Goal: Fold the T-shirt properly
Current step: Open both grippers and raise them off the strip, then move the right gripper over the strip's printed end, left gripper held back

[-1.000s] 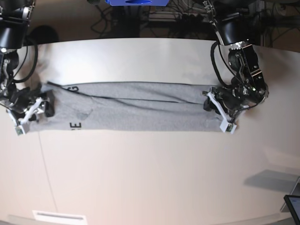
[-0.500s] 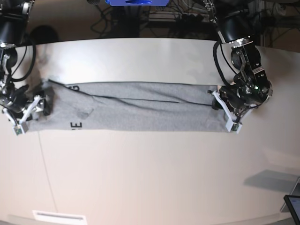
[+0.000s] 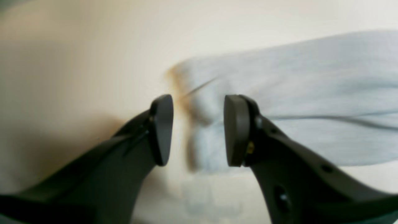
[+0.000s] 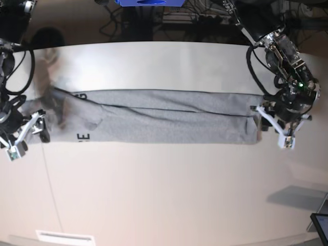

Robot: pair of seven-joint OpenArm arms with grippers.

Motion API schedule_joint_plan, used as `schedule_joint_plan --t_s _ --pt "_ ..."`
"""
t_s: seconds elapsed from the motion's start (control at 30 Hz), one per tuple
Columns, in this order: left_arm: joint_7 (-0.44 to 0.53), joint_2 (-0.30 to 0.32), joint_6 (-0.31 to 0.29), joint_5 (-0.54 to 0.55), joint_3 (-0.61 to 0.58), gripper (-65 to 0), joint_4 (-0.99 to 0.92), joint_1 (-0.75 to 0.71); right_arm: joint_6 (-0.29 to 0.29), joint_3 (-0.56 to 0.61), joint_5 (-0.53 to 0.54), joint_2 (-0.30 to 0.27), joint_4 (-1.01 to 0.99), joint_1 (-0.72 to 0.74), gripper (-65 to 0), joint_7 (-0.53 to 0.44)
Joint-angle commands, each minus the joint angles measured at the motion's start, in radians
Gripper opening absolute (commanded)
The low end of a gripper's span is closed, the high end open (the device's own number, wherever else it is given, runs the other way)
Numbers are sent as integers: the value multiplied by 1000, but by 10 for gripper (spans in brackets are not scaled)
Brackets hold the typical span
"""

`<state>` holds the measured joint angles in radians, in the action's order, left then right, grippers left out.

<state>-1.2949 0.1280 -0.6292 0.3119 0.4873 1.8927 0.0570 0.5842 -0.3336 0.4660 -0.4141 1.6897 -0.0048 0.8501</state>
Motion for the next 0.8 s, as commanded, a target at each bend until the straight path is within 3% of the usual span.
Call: schedule_joint_plan --t_s 0.0,0.13,0.27,0.4,0.53,0.77 --pt "11 14 -1 7 32 -380 17 13 7 -6 20 1 53 9 -196 -22" --pt "13 43 -2 11 83 -381 21 4 12 4 21 54 172 -39 -194 -19" --pt "136 74 -2 7 86 -383 24 -50 114 6 21 134 223 -64 -194 -1" --pt "295 91 2 5 86 -383 15 -119 114 6 21 183 223 -60 -194 91" --pt "361 94 2 3 86 -383 -11 -145 114 11 21 215 224 -60 -194 151" --pt "423 72 -2 -116 80 -383 -65 -144 114 186 18 229 226 -67 -194 208"
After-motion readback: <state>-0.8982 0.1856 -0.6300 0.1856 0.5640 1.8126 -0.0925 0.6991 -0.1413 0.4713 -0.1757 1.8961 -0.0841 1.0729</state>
